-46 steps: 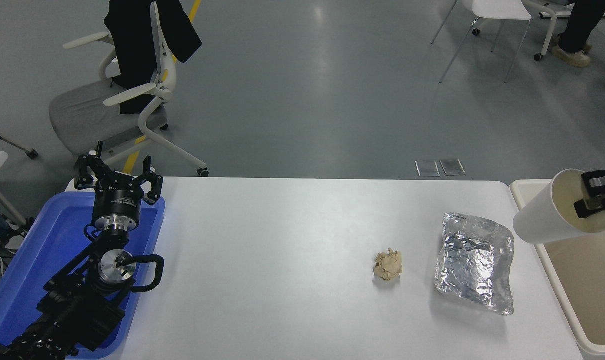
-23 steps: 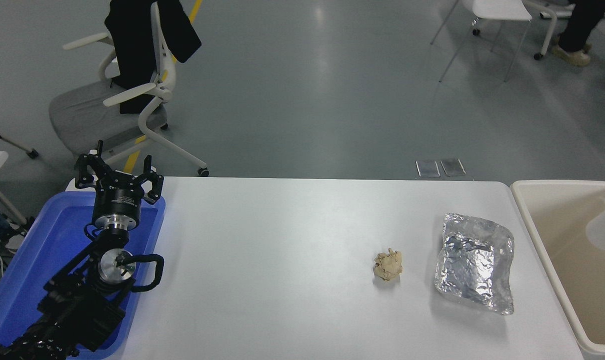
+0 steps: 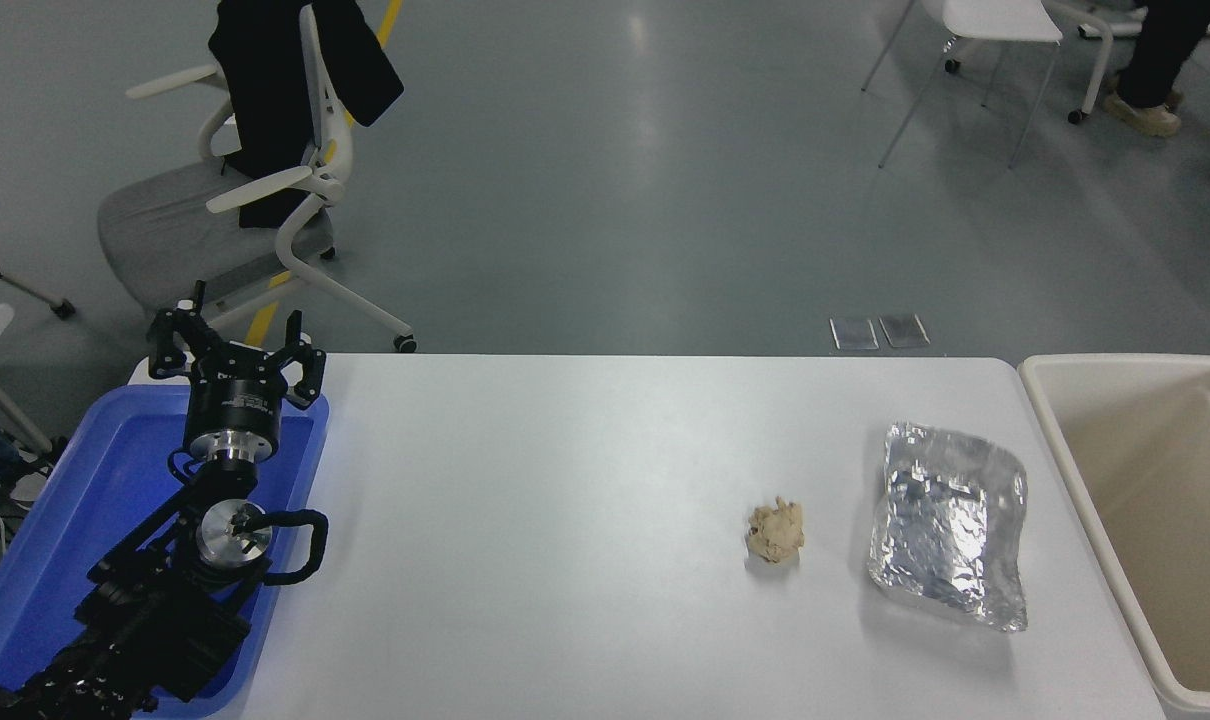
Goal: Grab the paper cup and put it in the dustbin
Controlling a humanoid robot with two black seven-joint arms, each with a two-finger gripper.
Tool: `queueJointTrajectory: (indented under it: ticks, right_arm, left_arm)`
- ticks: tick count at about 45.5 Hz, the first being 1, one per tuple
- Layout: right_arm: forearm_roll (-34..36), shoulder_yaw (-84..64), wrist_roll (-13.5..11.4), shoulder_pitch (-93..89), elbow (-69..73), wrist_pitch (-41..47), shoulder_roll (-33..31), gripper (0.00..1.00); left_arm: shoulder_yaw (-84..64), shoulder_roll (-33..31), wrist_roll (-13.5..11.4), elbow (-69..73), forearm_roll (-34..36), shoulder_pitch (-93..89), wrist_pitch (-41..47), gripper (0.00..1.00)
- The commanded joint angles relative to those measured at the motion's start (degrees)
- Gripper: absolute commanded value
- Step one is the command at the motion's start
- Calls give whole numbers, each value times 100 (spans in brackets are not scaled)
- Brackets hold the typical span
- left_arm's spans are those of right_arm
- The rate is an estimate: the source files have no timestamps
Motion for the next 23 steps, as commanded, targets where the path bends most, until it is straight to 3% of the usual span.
queueJointTrajectory:
  ticks: [1,9,18,19,21,23]
  right_arm:
    - [811,1452,-24,-2131,-2159,-135,1064,0]
    - [1743,1452,-279,-2430,-2581,-117,1539,0]
    - [2157,1865,-490,-2509,-2599,-126,1592,1]
    - [2183,1944,-516,-2509,-2599,-118,1592,14]
    - [2192,2093,-569,-2544,-2608,-126,1592,64]
    - [2192,2234,-578,-2571,-2599,-109,1583,100]
  left_arm:
    - [0,4,0,-1,0,0,0,99]
    - [0,-4,0,-1,0,-9,0,99]
    - [0,-4,0,-1,0,-9,0,99]
    - [0,4,0,-1,0,-9,0,99]
    - [0,4,0,-1,0,-9,0,99]
    - [0,4,0,-1,0,-9,0,99]
